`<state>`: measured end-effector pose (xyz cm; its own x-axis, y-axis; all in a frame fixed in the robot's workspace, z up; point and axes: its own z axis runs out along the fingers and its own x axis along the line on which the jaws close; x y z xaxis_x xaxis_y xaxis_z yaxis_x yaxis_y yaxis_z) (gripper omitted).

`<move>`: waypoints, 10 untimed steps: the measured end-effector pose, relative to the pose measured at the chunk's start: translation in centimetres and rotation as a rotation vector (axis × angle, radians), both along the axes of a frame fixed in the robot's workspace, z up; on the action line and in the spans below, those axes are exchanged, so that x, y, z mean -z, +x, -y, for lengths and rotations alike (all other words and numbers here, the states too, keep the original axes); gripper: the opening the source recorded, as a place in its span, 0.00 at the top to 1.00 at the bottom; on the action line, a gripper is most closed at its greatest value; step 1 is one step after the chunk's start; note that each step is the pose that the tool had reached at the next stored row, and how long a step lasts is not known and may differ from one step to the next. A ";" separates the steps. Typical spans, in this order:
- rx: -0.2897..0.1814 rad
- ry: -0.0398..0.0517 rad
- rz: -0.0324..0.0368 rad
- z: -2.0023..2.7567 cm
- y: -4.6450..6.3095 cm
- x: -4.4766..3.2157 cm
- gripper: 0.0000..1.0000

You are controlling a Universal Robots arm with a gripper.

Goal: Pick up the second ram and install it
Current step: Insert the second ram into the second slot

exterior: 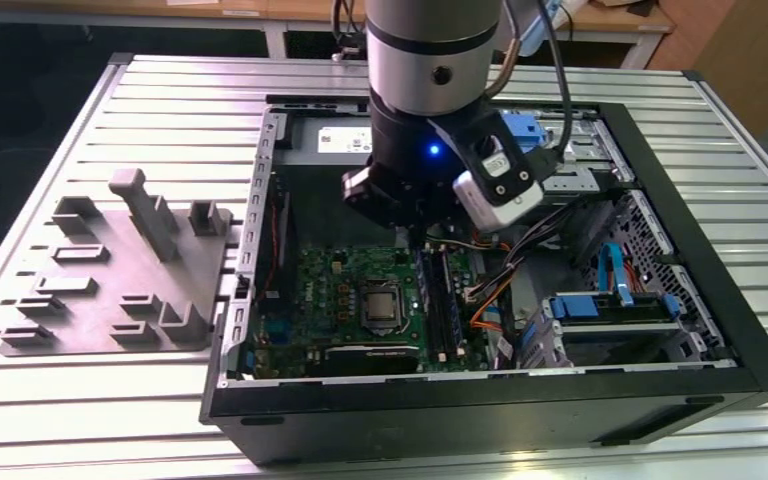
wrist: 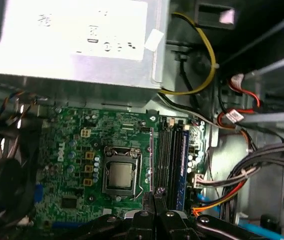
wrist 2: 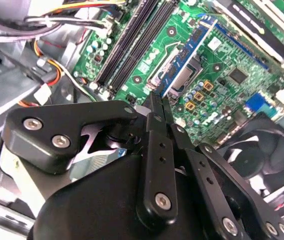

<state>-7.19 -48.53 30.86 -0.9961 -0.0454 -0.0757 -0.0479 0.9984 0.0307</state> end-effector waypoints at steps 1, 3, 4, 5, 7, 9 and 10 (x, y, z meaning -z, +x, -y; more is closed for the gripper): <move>0.019 0.0001 0.0000 0.00 0.0 0.03 0.88; 0.045 0.0001 0.0000 0.01 0.0 0.04 0.88; 0.045 0.0000 0.0000 0.01 0.0 0.04 0.88; 0.046 0.0000 0.0000 0.01 0.0 0.04 0.88; 0.046 0.0001 0.0001 0.00 0.0 0.04 0.88; 0.046 0.0001 -0.0006 0.00 0.0 0.04 0.88; 0.046 0.0002 -0.0063 -0.01 0.0 0.05 0.88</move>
